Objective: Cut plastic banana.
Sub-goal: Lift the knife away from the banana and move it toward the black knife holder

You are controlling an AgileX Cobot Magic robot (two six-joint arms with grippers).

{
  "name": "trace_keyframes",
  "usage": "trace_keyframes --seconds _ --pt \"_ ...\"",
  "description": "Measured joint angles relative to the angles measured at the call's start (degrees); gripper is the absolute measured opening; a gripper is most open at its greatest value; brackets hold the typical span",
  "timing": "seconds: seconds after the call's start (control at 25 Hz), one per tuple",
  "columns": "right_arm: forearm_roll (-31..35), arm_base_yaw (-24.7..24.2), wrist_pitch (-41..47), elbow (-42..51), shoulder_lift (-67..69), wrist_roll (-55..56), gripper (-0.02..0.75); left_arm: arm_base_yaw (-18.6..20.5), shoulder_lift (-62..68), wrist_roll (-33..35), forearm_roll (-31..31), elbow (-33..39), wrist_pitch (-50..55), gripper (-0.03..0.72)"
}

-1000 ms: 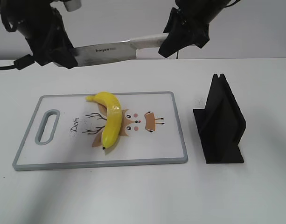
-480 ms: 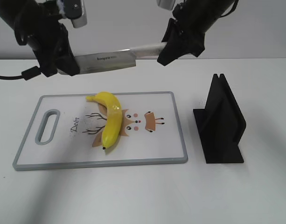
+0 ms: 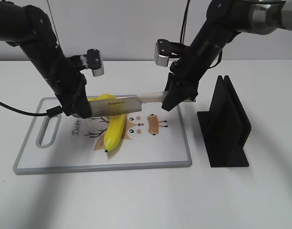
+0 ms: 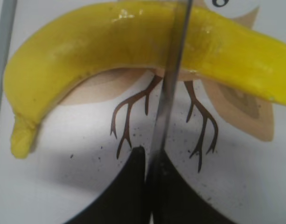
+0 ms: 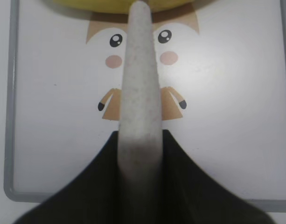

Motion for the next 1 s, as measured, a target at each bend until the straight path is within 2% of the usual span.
trace_keyframes --seconds 0.72,1.0 --pt "0.45 -0.21 0.29 -0.64 0.67 1.49 0.172 0.32 0.79 0.11 -0.6 -0.85 0.8 -0.012" --pt "-1.06 0.16 0.07 0.09 -4.44 2.8 0.172 -0.03 -4.67 0.06 0.39 0.16 -0.44 -0.012"
